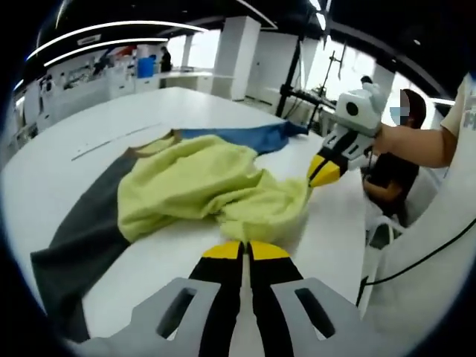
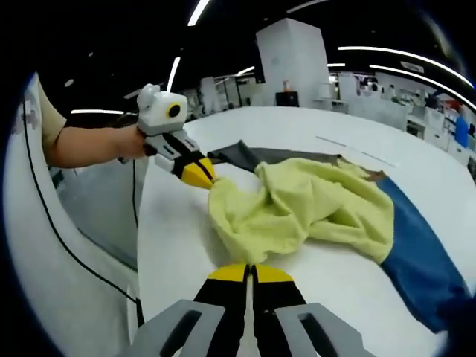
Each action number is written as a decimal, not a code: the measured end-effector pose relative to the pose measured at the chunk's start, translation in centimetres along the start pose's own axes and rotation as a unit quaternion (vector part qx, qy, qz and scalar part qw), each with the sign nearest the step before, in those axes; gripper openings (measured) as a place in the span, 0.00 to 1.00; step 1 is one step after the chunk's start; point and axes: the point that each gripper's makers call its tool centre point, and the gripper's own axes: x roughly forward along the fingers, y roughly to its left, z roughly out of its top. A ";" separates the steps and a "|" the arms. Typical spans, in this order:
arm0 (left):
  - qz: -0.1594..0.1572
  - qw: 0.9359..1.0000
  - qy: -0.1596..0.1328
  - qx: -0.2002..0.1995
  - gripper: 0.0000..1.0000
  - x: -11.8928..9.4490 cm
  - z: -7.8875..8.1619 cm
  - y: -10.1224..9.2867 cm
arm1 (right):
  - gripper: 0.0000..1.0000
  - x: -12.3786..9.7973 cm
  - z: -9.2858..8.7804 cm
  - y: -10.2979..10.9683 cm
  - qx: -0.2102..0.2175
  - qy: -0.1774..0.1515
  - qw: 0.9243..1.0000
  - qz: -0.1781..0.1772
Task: Fold the garment on the visible template until the final outline fits inside the template.
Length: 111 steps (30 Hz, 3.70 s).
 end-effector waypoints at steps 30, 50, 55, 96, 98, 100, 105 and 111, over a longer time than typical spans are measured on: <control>0.041 0.998 -0.044 -0.026 0.00 -1.5 4.0 2.3 | 0.00 0.4 4.7 -4.1 -0.010 -0.032 0.998 -0.054; 0.020 0.997 -0.014 -0.077 0.00 -0.4 -0.3 1.9 | 0.00 2.3 0.9 -3.0 0.009 0.019 0.999 -0.035; 0.015 0.997 -0.012 -0.070 0.05 -0.6 -1.1 1.7 | 0.00 2.1 0.7 -2.9 0.009 0.018 0.999 -0.035; -0.039 0.998 0.030 -0.036 0.11 2.4 -6.8 -4.1 | 0.12 -0.6 -2.5 -1.0 0.023 0.006 0.999 -0.028; -0.035 0.998 0.027 -0.037 0.11 2.5 -6.7 -4.0 | 0.13 -0.8 -2.8 -0.8 0.023 0.004 0.999 -0.027; -0.030 0.998 0.023 -0.041 0.11 2.6 -6.5 -3.9 | 0.13 -1.0 -3.2 -0.7 0.025 0.003 0.999 -0.024; -0.028 0.998 0.015 -0.051 0.11 2.8 -6.4 -3.8 | 0.13 -1.4 -4.5 -0.2 0.032 0.006 0.999 -0.019; -0.032 0.998 0.020 -0.046 0.09 3.1 -6.7 -4.1 | 0.12 -2.1 -6.2 0.3 0.039 0.013 0.999 -0.013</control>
